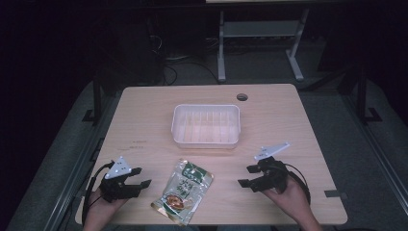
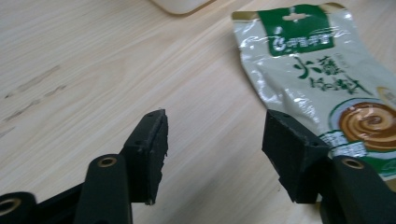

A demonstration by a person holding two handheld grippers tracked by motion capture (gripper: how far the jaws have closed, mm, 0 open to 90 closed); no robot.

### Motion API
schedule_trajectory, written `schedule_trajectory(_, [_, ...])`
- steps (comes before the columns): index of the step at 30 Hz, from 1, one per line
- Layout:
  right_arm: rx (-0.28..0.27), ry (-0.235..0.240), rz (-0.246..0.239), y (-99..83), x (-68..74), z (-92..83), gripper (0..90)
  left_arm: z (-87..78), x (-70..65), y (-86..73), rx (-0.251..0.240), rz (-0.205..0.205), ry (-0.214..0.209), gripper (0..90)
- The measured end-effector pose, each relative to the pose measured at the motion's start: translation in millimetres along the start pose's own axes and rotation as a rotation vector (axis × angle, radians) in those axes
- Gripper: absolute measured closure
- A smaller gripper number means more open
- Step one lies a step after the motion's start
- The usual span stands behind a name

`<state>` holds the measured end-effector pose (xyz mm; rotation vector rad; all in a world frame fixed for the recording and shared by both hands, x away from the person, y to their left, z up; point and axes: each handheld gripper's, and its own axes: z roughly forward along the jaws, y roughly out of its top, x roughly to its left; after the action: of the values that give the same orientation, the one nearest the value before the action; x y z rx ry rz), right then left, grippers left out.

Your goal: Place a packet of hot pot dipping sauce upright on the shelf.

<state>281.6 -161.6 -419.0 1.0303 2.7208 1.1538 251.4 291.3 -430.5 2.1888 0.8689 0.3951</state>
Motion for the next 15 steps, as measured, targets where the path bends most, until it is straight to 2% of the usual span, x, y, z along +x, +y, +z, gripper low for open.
schedule_trajectory(4, [0.043, 0.017, -0.022, 20.0, 3.6, 14.4, 34.6, 1.3, -6.3, 3.9, 0.001, 0.016, -0.018, 45.4])
schedule_trajectory(10, [0.071, 0.061, -0.037, 45.2, 6.3, 30.5, 34.6, 3.5, -13.5, 7.8, 0.007, 0.026, -0.060, 47.1])
schedule_trajectory(15, [0.114, 0.099, -0.047, 66.0, 9.3, 48.0, 34.4, 6.1, -20.1, 10.8, 0.019, 0.046, -0.087, 53.6])
